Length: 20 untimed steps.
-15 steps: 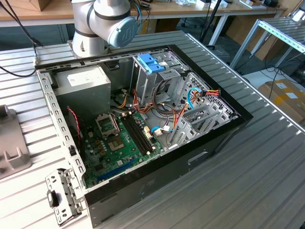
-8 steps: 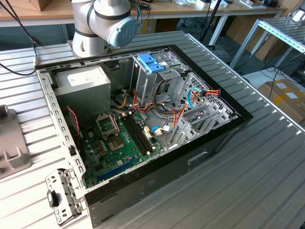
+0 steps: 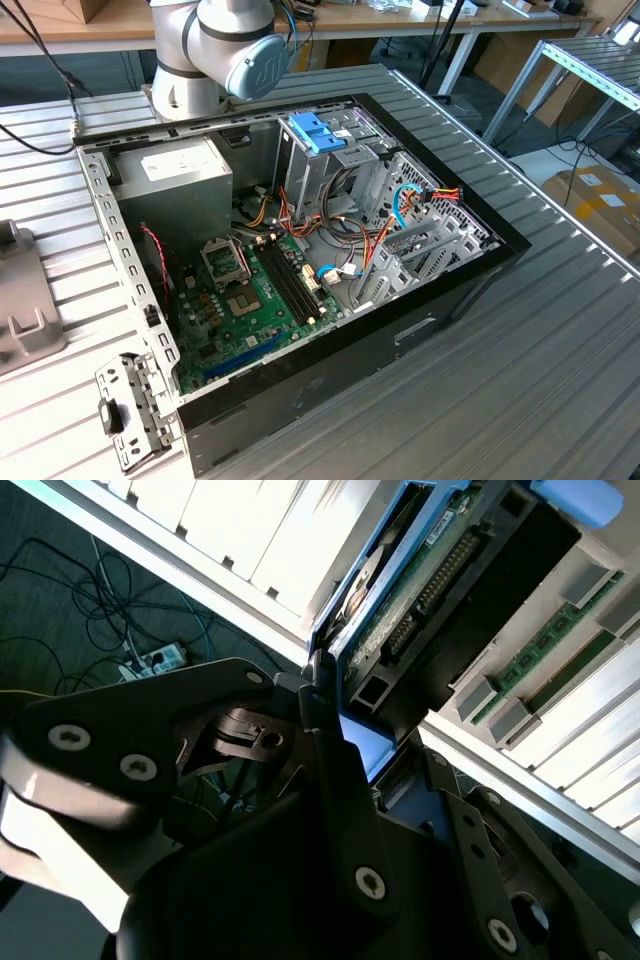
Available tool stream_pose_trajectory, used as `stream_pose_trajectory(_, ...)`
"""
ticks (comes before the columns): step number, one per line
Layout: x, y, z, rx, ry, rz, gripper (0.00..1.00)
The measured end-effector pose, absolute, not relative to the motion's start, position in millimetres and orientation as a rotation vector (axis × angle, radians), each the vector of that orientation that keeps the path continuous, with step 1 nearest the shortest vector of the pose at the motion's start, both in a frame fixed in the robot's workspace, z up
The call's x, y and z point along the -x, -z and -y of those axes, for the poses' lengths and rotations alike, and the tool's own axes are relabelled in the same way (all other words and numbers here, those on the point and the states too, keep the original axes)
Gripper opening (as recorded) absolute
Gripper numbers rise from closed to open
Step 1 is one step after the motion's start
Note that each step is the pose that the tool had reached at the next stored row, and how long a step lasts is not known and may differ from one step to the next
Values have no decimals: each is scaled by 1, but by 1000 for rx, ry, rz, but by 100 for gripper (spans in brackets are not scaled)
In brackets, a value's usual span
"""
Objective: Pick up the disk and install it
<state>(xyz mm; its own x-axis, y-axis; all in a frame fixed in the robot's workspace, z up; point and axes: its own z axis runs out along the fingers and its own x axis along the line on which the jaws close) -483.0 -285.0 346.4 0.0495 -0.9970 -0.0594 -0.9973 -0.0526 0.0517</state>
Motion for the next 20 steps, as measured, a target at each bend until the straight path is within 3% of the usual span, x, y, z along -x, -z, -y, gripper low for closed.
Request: stream_pose_trajectory(20, 483, -359, 285, 2273, -123, -2160, 37)
